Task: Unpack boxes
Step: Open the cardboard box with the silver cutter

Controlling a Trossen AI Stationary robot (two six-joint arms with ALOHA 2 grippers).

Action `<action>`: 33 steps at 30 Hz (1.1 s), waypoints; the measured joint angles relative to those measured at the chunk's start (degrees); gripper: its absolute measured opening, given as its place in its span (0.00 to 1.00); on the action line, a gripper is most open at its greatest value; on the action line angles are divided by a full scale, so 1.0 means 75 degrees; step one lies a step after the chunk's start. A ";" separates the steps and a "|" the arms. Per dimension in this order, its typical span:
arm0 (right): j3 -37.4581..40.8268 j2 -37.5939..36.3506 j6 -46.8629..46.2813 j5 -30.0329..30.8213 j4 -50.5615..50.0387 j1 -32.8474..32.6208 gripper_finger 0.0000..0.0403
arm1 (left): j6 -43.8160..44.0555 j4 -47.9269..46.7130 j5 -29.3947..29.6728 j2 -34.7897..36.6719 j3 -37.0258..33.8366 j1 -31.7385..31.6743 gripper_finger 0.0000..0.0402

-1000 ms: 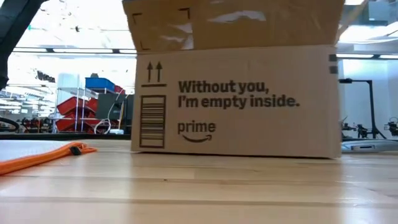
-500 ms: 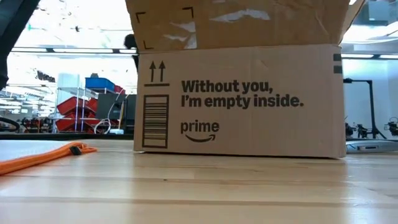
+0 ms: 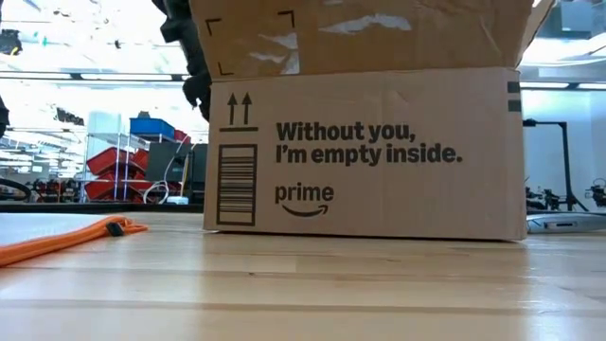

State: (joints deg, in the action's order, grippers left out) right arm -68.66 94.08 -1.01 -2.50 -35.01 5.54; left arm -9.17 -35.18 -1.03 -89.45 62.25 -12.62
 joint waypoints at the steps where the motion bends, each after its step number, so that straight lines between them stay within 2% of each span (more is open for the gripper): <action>1: 0.0006 0.0132 -0.0003 0.0000 0.0154 -0.0014 0.22 | 0.0077 0.0232 -0.0084 -0.0017 -0.0078 0.0035 0.20; 5: 0.0002 0.0549 -0.0014 0.0004 0.1233 -0.0050 0.22 | 0.0230 0.1003 -0.0103 -0.0043 -0.0211 0.0214 0.20; 10: 0.0044 0.0818 -0.0093 -0.0003 0.1705 -0.0069 0.22 | 0.0253 0.1420 -0.0192 -0.0034 -0.0214 0.0321 0.20; 17: 0.0043 0.0063 -0.0561 -0.0013 0.1376 -0.0260 0.22 | -0.0075 0.1003 -0.0132 -0.0045 -0.0226 0.0360 0.20; 22: 0.0032 -0.0399 -0.0779 0.0080 0.1643 -0.0400 0.22 | -0.0204 0.0972 -0.0127 -0.0058 -0.0234 0.0355 0.20; 25: -0.0009 -0.0491 -0.0754 0.0165 0.2496 -0.0392 0.22 | -0.0280 0.0786 -0.0189 -0.0081 -0.0237 0.0358 0.20; 27: -0.0112 -0.0449 -0.0749 0.0210 0.3579 -0.0385 0.22 | -0.0253 0.1414 -0.0240 -0.0121 -0.0204 0.0411 0.20; 33: 0.0012 -0.0382 -0.0665 0.0271 0.4188 -0.0352 0.22 | -0.0142 0.2037 -0.0230 -0.0063 -0.0199 0.0636 0.20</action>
State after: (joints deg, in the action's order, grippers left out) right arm -68.58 91.22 -6.00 -0.47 -3.60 2.90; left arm -10.23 -19.91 -2.75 -89.93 60.75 -7.85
